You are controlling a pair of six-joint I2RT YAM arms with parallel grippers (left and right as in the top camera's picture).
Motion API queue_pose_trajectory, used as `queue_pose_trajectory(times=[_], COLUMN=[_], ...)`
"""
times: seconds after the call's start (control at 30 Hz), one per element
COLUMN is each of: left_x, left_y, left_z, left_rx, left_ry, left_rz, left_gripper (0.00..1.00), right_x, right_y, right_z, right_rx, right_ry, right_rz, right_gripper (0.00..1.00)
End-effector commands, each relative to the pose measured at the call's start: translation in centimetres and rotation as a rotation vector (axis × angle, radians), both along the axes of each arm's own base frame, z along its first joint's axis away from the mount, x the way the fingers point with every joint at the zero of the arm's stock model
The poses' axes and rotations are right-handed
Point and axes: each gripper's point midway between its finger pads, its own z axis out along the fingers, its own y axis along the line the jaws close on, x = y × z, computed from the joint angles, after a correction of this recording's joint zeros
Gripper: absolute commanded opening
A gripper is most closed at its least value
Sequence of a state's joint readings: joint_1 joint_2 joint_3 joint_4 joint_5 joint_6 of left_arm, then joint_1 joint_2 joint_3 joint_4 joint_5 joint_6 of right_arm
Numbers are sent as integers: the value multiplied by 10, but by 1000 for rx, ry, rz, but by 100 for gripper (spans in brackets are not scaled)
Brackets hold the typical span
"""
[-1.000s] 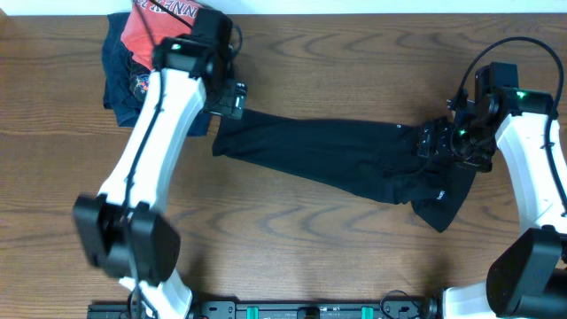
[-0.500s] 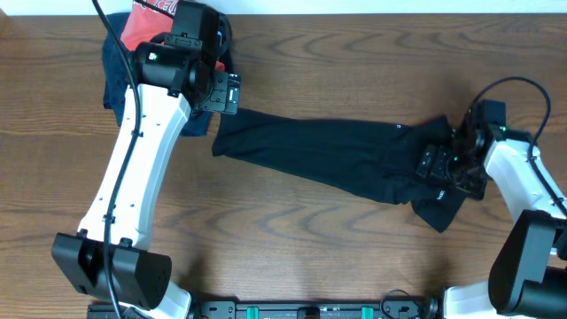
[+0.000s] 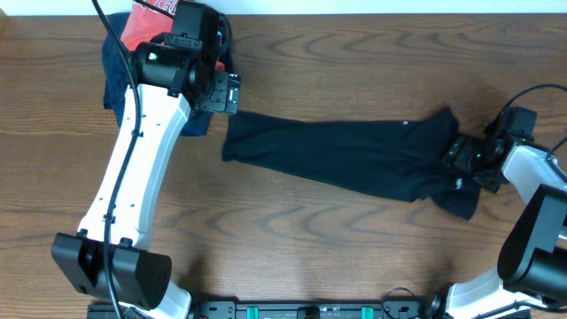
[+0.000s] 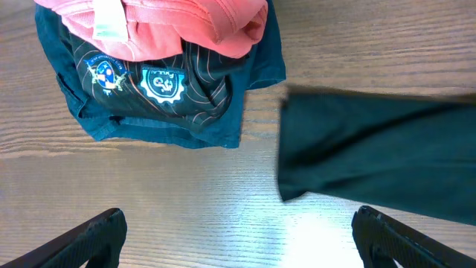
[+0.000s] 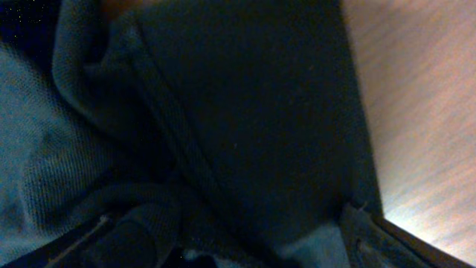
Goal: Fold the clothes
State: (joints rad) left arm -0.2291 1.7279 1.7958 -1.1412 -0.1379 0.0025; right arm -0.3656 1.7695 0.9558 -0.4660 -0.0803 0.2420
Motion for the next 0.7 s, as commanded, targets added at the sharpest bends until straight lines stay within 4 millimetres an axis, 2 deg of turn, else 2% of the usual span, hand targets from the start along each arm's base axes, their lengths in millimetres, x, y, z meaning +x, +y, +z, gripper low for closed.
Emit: queue_pose_trajectory(times=[0.0, 0.2, 0.37, 0.4, 0.47, 0.67], left_x=[1, 0, -2, -2, -1, 1], left_y=[1, 0, -12, -13, -14, -28], left_z=[-1, -9, -25, -29, -37, -74], left_rx=[-2, -8, -61, -62, -64, -101], left_ry=[1, 25, 75, 86, 109, 217], left_rz=[11, 7, -19, -20, -22, -93], left_gripper=[98, 98, 98, 98, 98, 98], right_x=[-18, 24, 45, 47, 52, 57], right_y=[-19, -39, -49, -49, -44, -22], right_z=[-33, -5, 27, 34, 53, 117], right_rx=[-87, -173, -199, -191, -148, -14], right_ry=[103, -11, -34, -28, -23, -11], right_rz=[49, 97, 104, 106, 121, 186], right_gripper=[87, 87, 90, 96, 99, 99])
